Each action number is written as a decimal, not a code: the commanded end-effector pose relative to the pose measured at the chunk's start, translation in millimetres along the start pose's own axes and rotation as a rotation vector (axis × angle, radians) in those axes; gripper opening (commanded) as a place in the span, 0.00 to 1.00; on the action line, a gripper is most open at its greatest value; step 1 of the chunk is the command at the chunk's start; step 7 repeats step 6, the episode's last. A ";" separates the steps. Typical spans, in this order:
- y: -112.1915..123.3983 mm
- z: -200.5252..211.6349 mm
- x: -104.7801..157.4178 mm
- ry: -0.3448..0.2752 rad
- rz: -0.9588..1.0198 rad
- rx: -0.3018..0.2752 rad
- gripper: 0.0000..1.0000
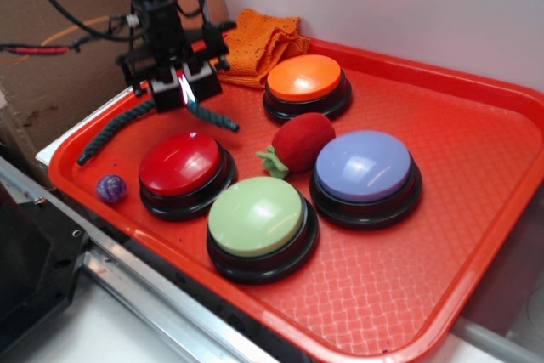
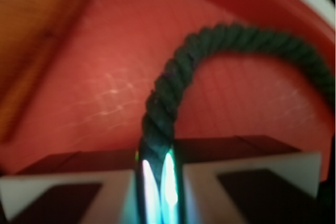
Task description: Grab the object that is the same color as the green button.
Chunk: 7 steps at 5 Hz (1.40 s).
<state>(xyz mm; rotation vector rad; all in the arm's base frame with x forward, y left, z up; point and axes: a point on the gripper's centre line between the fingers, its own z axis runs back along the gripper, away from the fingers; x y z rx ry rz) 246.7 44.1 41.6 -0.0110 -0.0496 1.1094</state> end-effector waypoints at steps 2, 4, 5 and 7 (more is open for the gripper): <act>-24.4 126.5 -21.9 0.056 -0.722 -0.030 0.00; -15.7 171.8 -37.5 0.042 -0.937 -0.089 0.00; -10.4 178.7 -37.4 0.039 -0.985 -0.148 0.00; -13.0 175.2 -36.1 0.057 -1.020 -0.152 0.00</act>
